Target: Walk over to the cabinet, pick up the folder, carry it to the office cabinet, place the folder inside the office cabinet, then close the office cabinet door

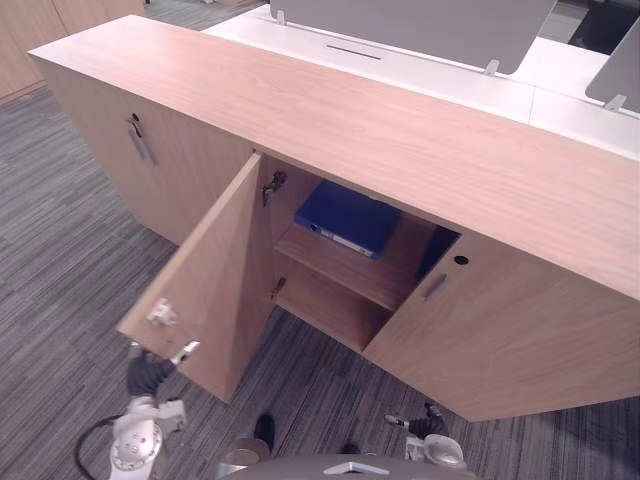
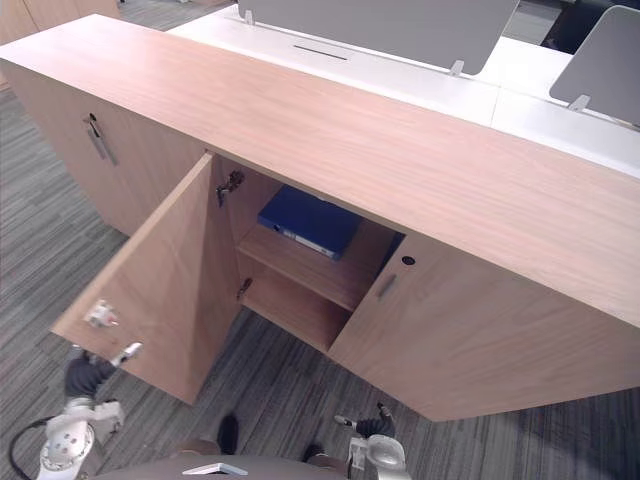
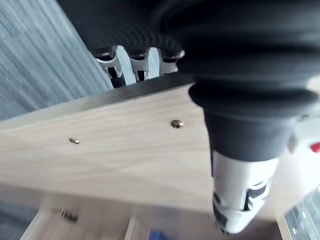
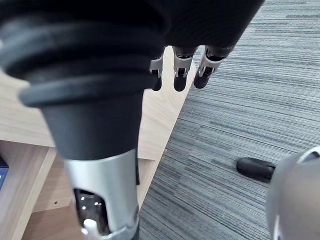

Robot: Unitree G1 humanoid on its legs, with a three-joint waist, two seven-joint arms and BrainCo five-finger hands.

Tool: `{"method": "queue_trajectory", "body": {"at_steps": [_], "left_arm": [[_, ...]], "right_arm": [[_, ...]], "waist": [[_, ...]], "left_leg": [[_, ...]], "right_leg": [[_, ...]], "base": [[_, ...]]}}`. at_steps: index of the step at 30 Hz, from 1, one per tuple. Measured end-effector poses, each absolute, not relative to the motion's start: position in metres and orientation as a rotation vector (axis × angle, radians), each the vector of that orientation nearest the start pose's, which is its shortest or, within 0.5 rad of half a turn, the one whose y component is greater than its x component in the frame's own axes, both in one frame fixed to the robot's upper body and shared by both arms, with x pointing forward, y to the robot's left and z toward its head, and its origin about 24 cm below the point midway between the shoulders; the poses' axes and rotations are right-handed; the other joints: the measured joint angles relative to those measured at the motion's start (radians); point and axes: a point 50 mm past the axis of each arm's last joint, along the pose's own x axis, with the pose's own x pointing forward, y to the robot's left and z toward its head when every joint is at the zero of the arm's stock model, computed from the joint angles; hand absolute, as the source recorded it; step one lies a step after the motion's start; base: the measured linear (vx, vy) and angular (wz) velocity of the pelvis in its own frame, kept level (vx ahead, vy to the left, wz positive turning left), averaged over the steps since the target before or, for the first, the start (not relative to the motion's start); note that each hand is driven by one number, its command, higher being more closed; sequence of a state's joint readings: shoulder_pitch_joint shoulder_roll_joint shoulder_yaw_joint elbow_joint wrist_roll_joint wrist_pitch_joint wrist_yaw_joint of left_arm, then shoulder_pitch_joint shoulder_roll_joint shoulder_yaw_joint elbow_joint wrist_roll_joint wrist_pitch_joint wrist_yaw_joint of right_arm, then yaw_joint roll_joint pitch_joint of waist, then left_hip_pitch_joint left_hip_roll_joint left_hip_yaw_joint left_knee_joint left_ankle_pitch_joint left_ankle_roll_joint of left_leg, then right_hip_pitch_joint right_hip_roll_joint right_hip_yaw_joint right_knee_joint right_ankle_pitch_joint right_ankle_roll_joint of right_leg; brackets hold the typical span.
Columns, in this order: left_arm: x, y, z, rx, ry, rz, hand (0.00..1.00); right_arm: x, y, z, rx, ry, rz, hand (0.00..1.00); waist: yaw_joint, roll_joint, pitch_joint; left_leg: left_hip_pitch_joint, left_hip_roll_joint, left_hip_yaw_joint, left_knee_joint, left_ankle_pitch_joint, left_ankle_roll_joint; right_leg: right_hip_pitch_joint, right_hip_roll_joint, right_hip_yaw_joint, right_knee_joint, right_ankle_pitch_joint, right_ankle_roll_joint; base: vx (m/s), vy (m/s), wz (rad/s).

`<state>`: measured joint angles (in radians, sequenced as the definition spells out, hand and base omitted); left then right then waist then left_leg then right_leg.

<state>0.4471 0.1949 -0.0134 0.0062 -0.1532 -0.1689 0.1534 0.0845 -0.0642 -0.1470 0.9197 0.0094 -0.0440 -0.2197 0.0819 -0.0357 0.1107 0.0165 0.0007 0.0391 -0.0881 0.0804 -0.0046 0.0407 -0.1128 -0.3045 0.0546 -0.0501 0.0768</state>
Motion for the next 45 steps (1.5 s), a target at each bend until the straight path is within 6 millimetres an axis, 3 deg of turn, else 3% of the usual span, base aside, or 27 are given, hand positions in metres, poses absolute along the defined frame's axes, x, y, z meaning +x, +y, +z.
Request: {"method": "queue_trajectory", "body": {"at_steps": [4,7,15,18,25,37,41,45], "left_arm": [[0.137,0.168,-0.031,-0.018,0.293,0.021,0.00],[0.137,0.148,-0.037,-0.090,0.317,-0.047,0.00],[0.145,0.128,-0.055,-0.207,0.410,-0.122,0.00],[0.155,0.127,-0.056,-0.205,0.410,-0.116,0.00],[0.209,0.145,-0.051,-0.126,0.361,0.046,0.00],[0.251,0.162,-0.047,0.011,0.370,0.132,0.00],[0.257,0.164,-0.048,0.078,0.384,0.117,0.00],[0.257,0.161,-0.049,0.102,0.387,0.098,0.00]], "right_arm": [[0.117,-0.198,-0.147,-0.082,0.961,-0.365,0.00],[0.114,-0.196,-0.148,-0.076,0.969,-0.363,0.00],[0.113,-0.194,-0.147,-0.082,0.965,-0.353,0.00],[0.113,-0.194,-0.146,-0.084,0.957,-0.351,0.00],[0.118,-0.194,-0.145,-0.092,0.950,-0.345,0.00],[0.123,-0.192,-0.145,-0.107,0.956,-0.325,0.00],[0.126,-0.192,-0.144,-0.111,0.950,-0.321,0.00],[0.125,-0.193,-0.145,-0.111,0.955,-0.324,0.00]], "waist": [[-0.028,0.002,-0.013],[-0.046,0.006,-0.025],[-0.083,0.019,-0.038],[-0.091,0.020,-0.039],[-0.140,0.032,-0.052],[-0.175,0.025,-0.054],[-0.197,0.022,-0.055],[-0.199,0.016,-0.058]], "left_leg": [[0.000,-0.005,0.044,0.000,-0.003,0.006],[0.001,-0.008,0.066,0.000,-0.007,0.011],[0.005,-0.007,0.130,0.000,-0.023,0.019],[0.013,-0.007,0.163,0.000,-0.034,0.013],[0.039,-0.002,0.236,0.001,-0.060,0.010],[0.056,0.004,0.292,0.000,-0.067,0.005],[0.053,0.003,0.294,0.000,-0.071,0.000],[0.053,0.004,0.294,0.000,-0.073,-0.001]], "right_leg": [[-0.007,0.000,0.056,-0.020,0.005,0.007],[-0.010,0.001,0.085,-0.038,0.007,0.010],[-0.037,0.013,0.167,-0.050,0.010,0.010],[-0.043,0.014,0.199,-0.063,0.038,0.008],[-0.029,0.018,0.247,-0.103,0.093,0.012],[-0.038,0.030,0.297,-0.120,0.112,0.004],[-0.042,0.029,0.296,-0.128,0.110,0.002],[-0.040,0.029,0.293,-0.134,0.110,0.002]], "base": [[-0.02,0.052,-0.25],[0.01,0.048,-0.23],[0.02,0.031,-0.24],[0.05,0.013,-0.37],[0.08,0.005,-0.30],[-0.03,-0.025,-0.13],[-0.09,-0.026,-0.06],[-0.02,-0.010,-0.01]]}}
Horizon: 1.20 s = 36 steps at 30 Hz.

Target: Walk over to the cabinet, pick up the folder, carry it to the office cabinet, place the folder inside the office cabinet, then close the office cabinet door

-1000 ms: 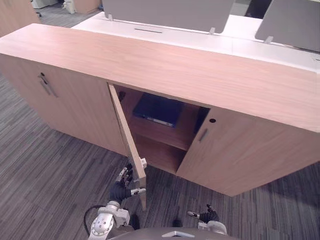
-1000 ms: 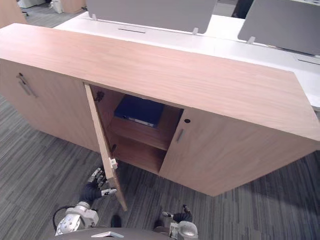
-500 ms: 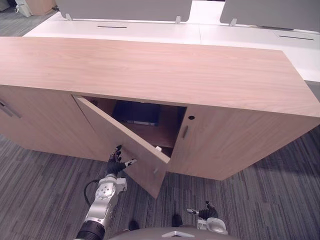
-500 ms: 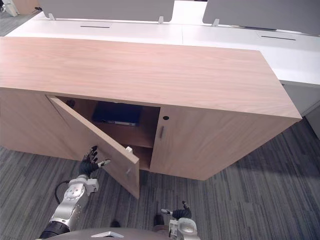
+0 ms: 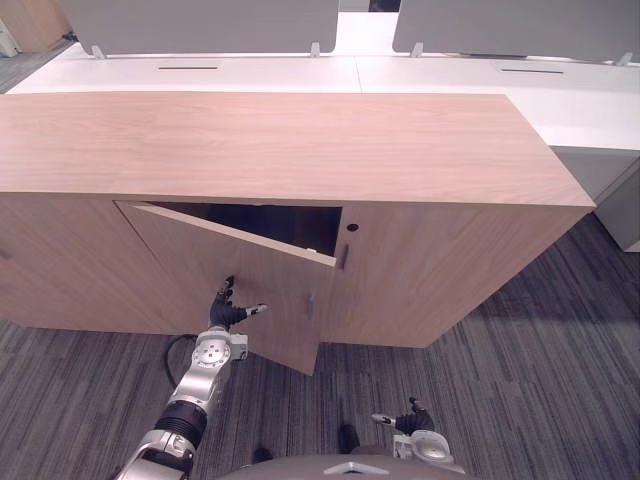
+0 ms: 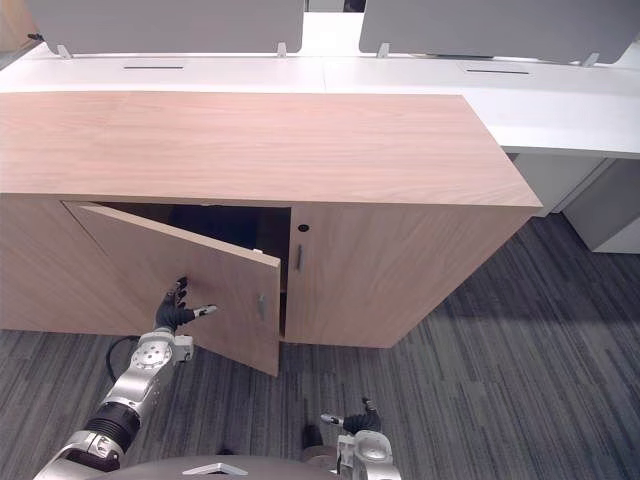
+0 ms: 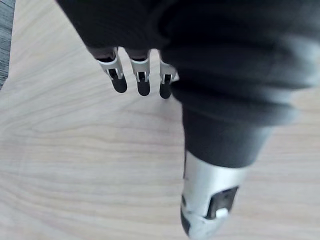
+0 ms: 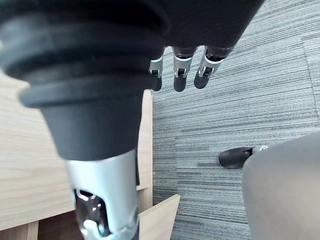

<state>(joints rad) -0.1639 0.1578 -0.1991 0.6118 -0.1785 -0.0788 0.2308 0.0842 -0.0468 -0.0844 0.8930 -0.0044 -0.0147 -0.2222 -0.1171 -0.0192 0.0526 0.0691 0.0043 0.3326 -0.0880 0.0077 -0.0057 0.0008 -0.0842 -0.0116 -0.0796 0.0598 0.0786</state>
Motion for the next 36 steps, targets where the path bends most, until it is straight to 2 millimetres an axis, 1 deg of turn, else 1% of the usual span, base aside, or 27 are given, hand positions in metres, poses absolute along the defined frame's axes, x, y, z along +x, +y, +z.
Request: {"method": "queue_trajectory", "body": {"at_steps": [2,4,7,11,14,17,18,19,20,21,22,23,25,28,32,36], "left_arm": [[0.256,0.161,-0.052,0.109,0.399,0.089,0.00],[0.252,0.161,-0.060,0.132,0.440,0.072,0.00],[0.247,0.159,-0.068,0.173,0.483,0.039,0.00],[0.245,0.155,-0.070,0.185,0.488,0.008,0.00],[0.237,0.156,-0.076,0.178,0.513,0.002,0.00],[0.220,0.158,-0.087,0.166,0.563,0.008,0.00],[0.215,0.160,-0.090,0.160,0.577,0.008,0.00],[0.209,0.166,-0.093,0.148,0.598,0.029,0.00],[0.199,0.174,-0.100,0.142,0.633,0.061,0.00],[0.191,0.178,-0.105,0.144,0.662,0.071,0.00],[0.171,0.189,-0.119,0.153,0.753,0.106,0.00],[0.166,0.191,-0.122,0.152,0.772,0.115,0.00],[0.130,0.203,-0.140,0.150,0.913,0.176,0.00],[0.104,0.209,-0.153,0.155,1.028,0.207,0.00],[0.090,0.215,-0.157,0.143,1.075,0.245,0.00],[0.083,0.216,-0.159,0.112,1.101,0.284,0.00]], "right_arm": [[0.124,-0.195,-0.145,-0.106,0.959,-0.333,0.00],[0.123,-0.195,-0.146,-0.102,0.971,-0.340,0.00],[0.123,-0.198,-0.147,-0.091,0.974,-0.359,0.00],[0.123,-0.198,-0.147,-0.090,0.978,-0.361,0.00],[0.124,-0.198,-0.149,-0.085,0.991,-0.363,0.00],[0.125,-0.199,-0.148,-0.079,0.988,-0.368,0.00],[0.125,-0.199,-0.148,-0.078,0.990,-0.368,0.00],[0.128,-0.197,-0.148,-0.076,0.990,-0.364,0.00],[0.132,-0.198,-0.148,-0.076,0.987,-0.365,0.00],[0.133,-0.200,-0.147,-0.074,0.985,-0.371,0.00],[0.134,-0.200,-0.147,-0.068,0.982,-0.375,0.00],[0.134,-0.199,-0.147,-0.067,0.983,-0.375,0.00],[0.131,-0.200,-0.148,-0.052,0.991,-0.384,0.00],[0.123,-0.202,-0.150,-0.035,1.009,-0.408,0.00],[0.118,-0.205,-0.152,-0.032,1.021,-0.422,0.00],[0.111,-0.207,-0.155,-0.010,1.053,-0.423,0.00]], "waist": [[-0.001,-0.002,-0.001],[-0.003,-0.003,-0.002],[-0.007,-0.002,-0.002],[-0.005,-0.002,-0.002],[-0.004,-0.003,-0.002],[0.000,-0.005,0.000],[0.002,-0.011,0.005],[0.013,-0.026,0.014],[0.029,-0.028,0.022],[0.037,-0.024,0.026],[0.045,-0.020,0.031],[0.046,-0.019,0.032],[0.055,-0.013,0.031],[0.055,-0.011,0.031],[0.057,-0.015,0.019],[0.064,-0.018,0.003]], "left_leg": [[0.000,0.000,-0.001,0.000,-0.003,0.000],[0.001,0.000,-0.004,0.000,-0.007,0.000],[0.001,0.001,-0.008,0.000,-0.007,0.002],[0.000,0.005,-0.018,0.007,-0.009,-0.001],[-0.002,0.005,-0.038,0.007,-0.009,-0.001],[-0.022,-0.004,-0.074,0.009,-0.003,0.006],[-0.046,-0.008,-0.095,0.039,-0.005,0.007],[-0.086,-0.012,-0.148,0.099,-0.017,0.007],[-0.102,-0.012,-0.192,0.133,-0.032,-0.001],[-0.100,-0.009,-0.196,0.137,-0.044,0.002],[-0.081,-0.009,-0.178,0.135,-0.053,0.003],[-0.075,-0.010,-0.172,0.134,-0.057,0.001],[-0.035,-0.014,-0.142,0.104,-0.064,-0.002],[-0.021,-0.026,-0.145,0.071,-0.063,-0.004],[-0.012,-0.032,-0.169,0.062,-0.062,-0.005],[0.002,-0.031,-0.177,0.055,-0.062,-0.004]], "right_leg": [[0.004,0.000,-0.002,-0.003,0.000,0.000],[0.007,0.000,-0.005,-0.001,0.002,-0.003],[0.013,0.000,-0.014,0.000,0.001,0.003],[0.019,0.003,-0.032,0.000,-0.003,0.003],[0.021,0.005,-0.041,0.000,-0.003,0.003],[0.014,0.003,-0.056,0.000,-0.001,0.003],[0.010,-0.003,-0.059,-0.001,0.002,0.004],[-0.003,-0.013,-0.055,-0.001,0.010,0.006],[-0.014,-0.014,-0.041,-0.001,0.020,0.007],[-0.015,-0.012,-0.029,-0.001,0.022,0.007],[-0.006,-0.013,-0.004,-0.001,0.028,0.007],[-0.003,-0.014,0.000,-0.002,0.028,0.008],[0.001,-0.018,0.028,-0.008,0.020,0.008],[-0.012,-0.021,0.043,-0.008,0.019,0.008],[-0.010,-0.018,0.050,-0.008,0.019,0.008],[-0.002,-0.014,0.050,-0.008,0.017,0.012]], "base": [[0.02,-0.008,0.01],[0.05,-0.018,0.02],[0.06,-0.024,0.06],[0.04,-0.042,0.09],[-0.01,-0.051,0.09],[-0.06,-0.039,0.24],[-0.11,-0.035,0.29],[-0.13,-0.045,0.02],[-0.12,-0.041,-0.21],[-0.15,-0.003,-0.44],[-0.10,0.022,-0.36],[-0.14,0.033,-0.48],[-0.14,0.019,-0.45],[-0.10,0.016,-0.27],[-0.03,0.000,-0.08],[0.05,-0.015,-0.03]]}}
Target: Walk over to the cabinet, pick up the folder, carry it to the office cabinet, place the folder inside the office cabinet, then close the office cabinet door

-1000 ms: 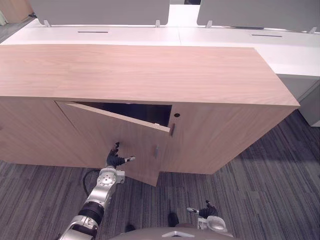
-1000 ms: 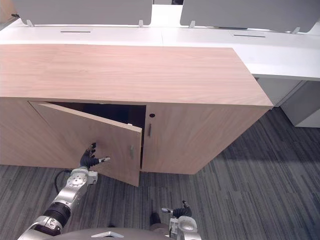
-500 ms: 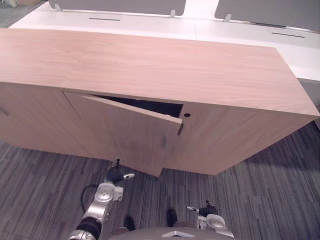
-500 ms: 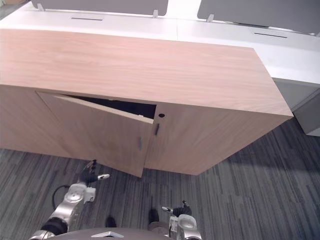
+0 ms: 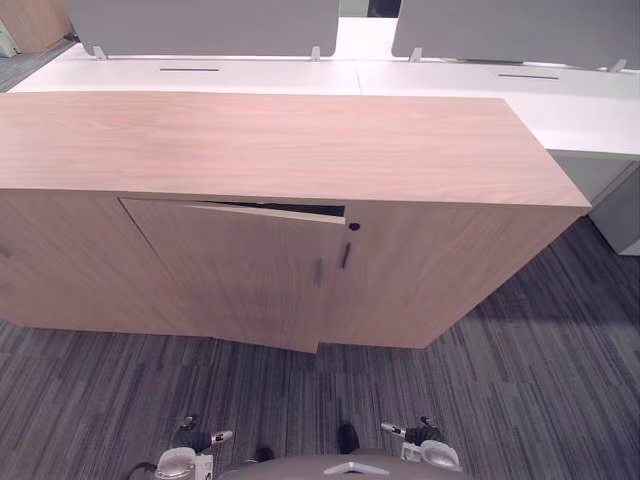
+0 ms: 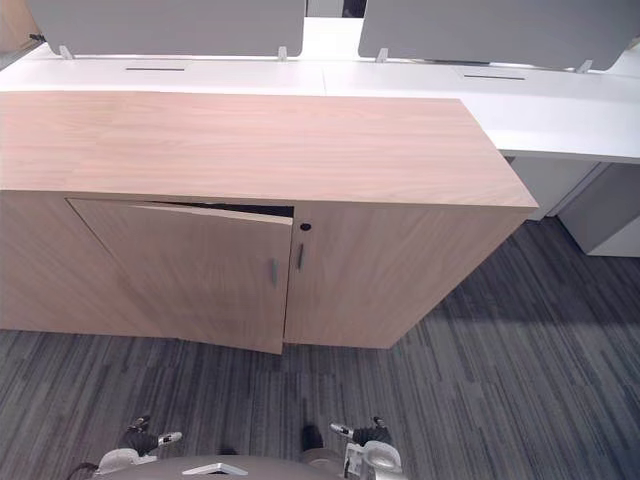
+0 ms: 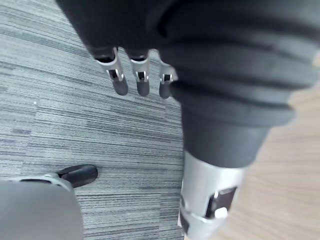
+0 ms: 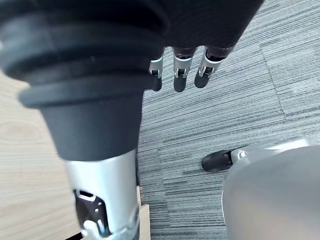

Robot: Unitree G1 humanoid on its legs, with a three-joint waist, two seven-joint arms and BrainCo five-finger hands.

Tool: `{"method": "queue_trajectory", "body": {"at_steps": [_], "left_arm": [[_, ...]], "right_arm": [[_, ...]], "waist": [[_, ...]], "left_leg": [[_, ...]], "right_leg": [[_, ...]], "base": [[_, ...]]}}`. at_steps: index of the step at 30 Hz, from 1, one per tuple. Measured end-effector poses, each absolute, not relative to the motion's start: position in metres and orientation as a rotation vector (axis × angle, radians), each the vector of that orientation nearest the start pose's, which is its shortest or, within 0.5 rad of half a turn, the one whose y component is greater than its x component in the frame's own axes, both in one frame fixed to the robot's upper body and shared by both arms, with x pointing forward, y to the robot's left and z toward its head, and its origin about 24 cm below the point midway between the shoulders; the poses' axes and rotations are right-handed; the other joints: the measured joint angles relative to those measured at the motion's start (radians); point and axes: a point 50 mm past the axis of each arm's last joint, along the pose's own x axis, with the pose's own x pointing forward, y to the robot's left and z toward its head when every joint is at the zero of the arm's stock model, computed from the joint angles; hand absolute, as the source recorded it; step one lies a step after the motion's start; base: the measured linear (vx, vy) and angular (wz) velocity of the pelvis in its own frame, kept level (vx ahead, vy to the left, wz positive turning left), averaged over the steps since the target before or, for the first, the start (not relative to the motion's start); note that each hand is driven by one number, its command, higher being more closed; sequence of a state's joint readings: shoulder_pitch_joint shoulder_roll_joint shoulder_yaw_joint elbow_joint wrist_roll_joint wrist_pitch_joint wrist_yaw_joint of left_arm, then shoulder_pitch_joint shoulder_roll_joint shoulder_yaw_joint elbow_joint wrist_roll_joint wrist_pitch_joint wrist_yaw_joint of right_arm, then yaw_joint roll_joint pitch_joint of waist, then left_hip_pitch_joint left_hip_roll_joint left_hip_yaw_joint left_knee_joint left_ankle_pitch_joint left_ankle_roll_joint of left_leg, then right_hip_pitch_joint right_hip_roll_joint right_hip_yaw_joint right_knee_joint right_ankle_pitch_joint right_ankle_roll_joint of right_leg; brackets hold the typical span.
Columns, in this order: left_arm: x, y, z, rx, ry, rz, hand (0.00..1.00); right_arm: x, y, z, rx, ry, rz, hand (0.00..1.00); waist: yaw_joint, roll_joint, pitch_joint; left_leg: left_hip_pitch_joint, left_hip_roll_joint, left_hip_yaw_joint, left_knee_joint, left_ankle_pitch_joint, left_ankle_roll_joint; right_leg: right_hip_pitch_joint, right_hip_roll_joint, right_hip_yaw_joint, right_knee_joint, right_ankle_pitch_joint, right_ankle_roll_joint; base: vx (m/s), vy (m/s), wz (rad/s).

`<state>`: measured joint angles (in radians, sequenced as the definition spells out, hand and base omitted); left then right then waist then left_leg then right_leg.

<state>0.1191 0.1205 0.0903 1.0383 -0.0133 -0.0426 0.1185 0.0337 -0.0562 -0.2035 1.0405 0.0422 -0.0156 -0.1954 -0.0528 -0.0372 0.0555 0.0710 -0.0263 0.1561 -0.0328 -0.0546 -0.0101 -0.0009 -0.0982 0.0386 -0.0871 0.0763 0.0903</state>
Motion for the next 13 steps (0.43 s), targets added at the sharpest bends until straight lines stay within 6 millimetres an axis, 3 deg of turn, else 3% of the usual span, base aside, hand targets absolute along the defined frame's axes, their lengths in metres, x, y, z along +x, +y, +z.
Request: {"method": "queue_trajectory", "body": {"at_steps": [9,13], "left_arm": [[0.0738,0.2226,-0.1616,0.065,1.142,0.357,0.00],[0.0732,0.2225,-0.1620,0.050,1.145,0.371,0.00]], "right_arm": [[0.1066,-0.2066,-0.1581,0.023,1.084,-0.440,0.00],[0.1064,-0.2052,-0.1585,0.026,1.086,-0.437,0.00]], "waist": [[0.013,0.000,-0.004],[0.019,-0.001,-0.003]], "left_leg": [[0.009,-0.005,-0.022,0.015,-0.010,0.036],[0.019,-0.012,-0.029,0.015,-0.013,0.037]], "right_leg": [[0.020,0.002,-0.027,0.007,0.002,0.007],[0.033,-0.005,-0.048,0.007,0.001,0.005]], "base": [[0.08,-0.005,0.03],[-0.03,-0.011,0.04]]}}
